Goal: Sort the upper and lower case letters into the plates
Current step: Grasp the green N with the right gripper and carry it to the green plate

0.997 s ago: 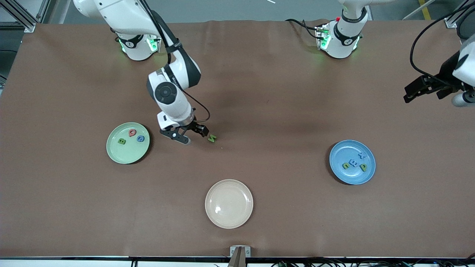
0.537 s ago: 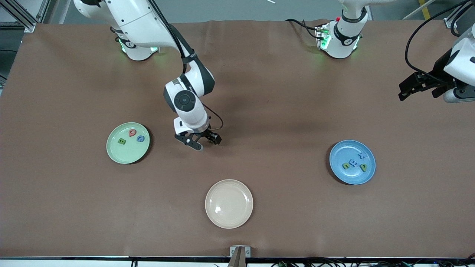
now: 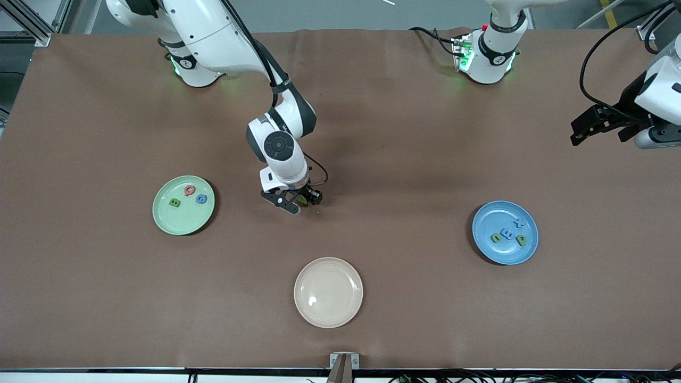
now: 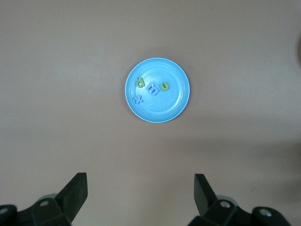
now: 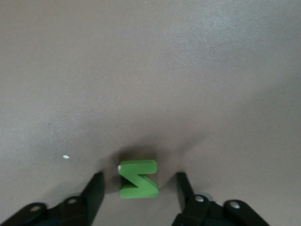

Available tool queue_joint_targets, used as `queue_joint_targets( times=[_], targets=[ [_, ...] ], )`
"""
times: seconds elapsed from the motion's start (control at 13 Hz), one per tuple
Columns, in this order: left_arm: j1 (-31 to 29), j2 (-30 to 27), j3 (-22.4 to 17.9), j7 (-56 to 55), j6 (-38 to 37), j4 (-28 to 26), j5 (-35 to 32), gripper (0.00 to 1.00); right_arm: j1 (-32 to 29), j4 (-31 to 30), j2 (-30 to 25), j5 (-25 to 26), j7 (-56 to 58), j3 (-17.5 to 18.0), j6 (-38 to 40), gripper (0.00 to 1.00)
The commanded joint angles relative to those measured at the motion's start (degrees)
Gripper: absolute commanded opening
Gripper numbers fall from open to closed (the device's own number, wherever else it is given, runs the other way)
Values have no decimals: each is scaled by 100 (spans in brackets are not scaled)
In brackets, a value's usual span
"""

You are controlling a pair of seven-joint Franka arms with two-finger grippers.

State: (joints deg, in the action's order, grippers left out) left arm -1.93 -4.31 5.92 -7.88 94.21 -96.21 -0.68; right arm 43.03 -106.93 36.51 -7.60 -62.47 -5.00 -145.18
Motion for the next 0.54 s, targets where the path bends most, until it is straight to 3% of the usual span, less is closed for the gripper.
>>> queue_joint_targets(
  times=[0.0,0.15,0.46],
  targets=[
    [-1,-122,-21,146,-34,-38,77,100,57,14,5,66,-108,-72,7,31],
    [-9,-122,-21,146,-78,-30,51,100,22,14,5,66,-99,-72,7,4],
    [8,-113,-21,128,-78,14,6,100,-145,41,-283,83,435,-264,505,0]
  ],
)
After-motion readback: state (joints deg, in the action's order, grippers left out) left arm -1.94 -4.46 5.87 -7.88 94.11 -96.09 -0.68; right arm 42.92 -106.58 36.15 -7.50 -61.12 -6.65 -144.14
